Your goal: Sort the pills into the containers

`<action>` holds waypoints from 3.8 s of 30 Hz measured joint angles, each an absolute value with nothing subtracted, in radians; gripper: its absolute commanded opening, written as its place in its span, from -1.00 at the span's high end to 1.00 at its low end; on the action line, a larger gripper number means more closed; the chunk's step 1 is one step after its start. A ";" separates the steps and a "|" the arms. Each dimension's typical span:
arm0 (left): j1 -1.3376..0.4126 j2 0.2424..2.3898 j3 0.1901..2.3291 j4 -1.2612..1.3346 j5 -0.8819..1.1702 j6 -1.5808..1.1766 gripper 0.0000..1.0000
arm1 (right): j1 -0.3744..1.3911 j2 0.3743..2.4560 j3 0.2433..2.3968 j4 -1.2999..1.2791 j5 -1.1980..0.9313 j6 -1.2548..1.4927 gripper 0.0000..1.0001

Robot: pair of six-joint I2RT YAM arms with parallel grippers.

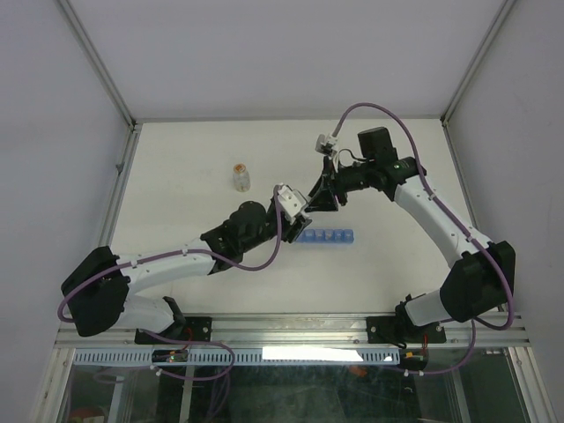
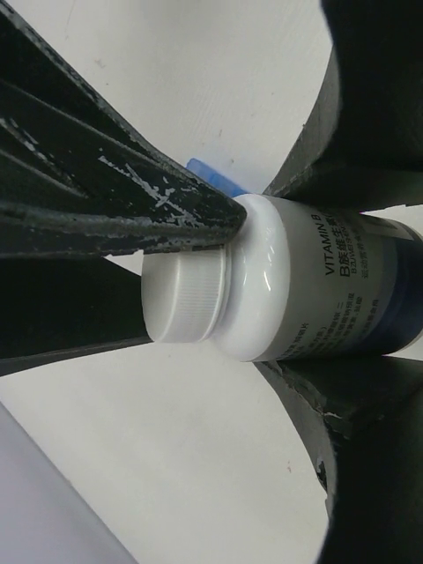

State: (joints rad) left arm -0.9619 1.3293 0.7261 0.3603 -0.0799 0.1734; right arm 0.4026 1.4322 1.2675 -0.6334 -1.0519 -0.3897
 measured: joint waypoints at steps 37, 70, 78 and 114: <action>-0.824 1.232 0.568 0.314 0.459 0.103 1.00 | 0.401 1.352 1.198 -0.852 -1.063 -0.539 -0.69; -0.839 1.262 0.585 0.337 0.430 0.064 1.00 | 0.527 1.462 1.228 -0.858 -0.925 -0.363 0.50; -0.839 1.262 0.584 0.341 0.447 0.063 1.00 | 0.532 1.489 1.274 -0.925 -0.930 -0.466 1.00; -0.843 1.275 0.590 0.403 0.501 0.045 1.00 | 0.450 1.403 1.257 -0.945 -1.013 -0.509 -0.68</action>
State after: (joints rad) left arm -0.8429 1.2747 0.5896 0.4034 0.5007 0.0448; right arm 0.4496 1.4029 1.2568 -0.9447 -1.0134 -0.5091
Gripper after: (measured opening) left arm 0.523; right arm 0.853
